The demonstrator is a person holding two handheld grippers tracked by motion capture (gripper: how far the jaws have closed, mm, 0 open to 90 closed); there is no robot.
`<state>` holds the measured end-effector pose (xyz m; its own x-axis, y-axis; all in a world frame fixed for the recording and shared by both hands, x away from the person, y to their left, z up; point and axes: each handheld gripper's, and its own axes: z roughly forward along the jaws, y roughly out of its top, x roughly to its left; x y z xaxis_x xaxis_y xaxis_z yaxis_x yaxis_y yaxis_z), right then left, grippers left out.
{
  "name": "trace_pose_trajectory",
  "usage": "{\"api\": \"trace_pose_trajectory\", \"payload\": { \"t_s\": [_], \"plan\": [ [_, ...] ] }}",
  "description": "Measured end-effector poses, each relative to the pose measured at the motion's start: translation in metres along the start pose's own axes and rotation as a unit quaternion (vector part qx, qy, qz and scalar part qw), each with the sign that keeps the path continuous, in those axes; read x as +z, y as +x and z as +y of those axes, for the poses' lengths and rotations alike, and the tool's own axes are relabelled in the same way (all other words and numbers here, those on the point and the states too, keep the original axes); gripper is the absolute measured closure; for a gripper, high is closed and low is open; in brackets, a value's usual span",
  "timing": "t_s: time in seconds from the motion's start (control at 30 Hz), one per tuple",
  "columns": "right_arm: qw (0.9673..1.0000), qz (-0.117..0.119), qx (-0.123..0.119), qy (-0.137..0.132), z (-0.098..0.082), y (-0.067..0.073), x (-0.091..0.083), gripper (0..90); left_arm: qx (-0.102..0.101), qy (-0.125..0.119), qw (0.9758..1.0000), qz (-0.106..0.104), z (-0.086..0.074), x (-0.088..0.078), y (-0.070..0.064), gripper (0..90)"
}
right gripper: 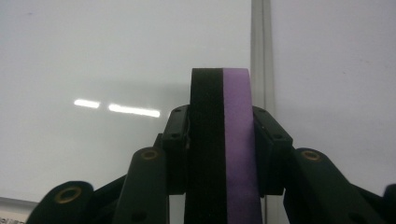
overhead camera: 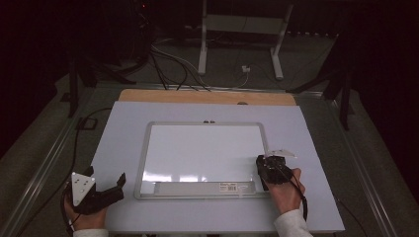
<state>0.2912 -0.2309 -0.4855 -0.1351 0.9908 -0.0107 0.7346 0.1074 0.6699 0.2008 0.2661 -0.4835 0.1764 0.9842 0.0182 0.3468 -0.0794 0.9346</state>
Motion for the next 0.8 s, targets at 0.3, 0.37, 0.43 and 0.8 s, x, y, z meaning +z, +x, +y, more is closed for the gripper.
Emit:
{"api": "trace_pose_trajectory", "payload": {
  "t_s": [0.3,0.37,0.43,0.8],
  "plan": [
    [1.0000,-0.001,0.005,0.004,-0.002,-0.003,-0.003,62.8,0.000,0.000,1.0000,0.000,0.000,0.000,0.000,0.2],
    [1.0000,0.008,-0.003,-0.001,-0.002,-0.004,-0.002,58.5,0.001,0.000,1.0000,0.000,0.000,0.000,0.000,0.3],
    [0.9996,0.021,-0.009,-0.018,-0.001,-0.006,-0.003,52.1,0.000,0.000,1.0000,0.000,0.000,0.000,0.000,0.2],
    [0.9881,0.100,-0.028,-0.113,0.009,-0.024,-0.021,20.6,-0.001,0.000,1.0000,0.000,0.000,0.000,0.001,0.2]
  ]
}}
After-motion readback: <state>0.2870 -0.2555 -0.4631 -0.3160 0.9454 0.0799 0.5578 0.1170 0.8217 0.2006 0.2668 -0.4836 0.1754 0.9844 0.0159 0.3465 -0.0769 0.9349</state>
